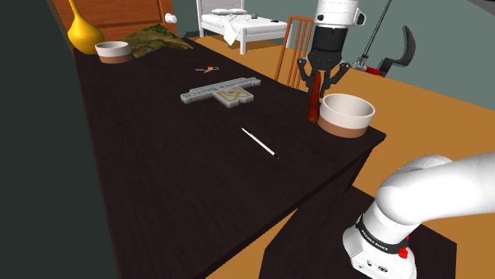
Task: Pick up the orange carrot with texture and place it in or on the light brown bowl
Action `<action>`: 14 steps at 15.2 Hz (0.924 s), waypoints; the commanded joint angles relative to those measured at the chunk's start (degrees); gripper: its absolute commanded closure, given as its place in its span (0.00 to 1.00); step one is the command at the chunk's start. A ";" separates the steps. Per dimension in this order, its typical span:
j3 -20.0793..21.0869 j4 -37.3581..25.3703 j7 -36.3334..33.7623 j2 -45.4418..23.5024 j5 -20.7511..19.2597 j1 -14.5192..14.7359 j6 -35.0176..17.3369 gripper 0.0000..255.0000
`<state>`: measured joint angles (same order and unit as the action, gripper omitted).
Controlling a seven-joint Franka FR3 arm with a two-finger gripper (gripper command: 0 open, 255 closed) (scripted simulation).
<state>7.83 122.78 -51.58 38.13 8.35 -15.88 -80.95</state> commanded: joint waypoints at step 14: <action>-16.08 1.87 18.54 1.26 -11.53 -4.87 0.26 1.00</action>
<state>-7.93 123.83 -33.41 39.24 -2.92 -20.65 -80.01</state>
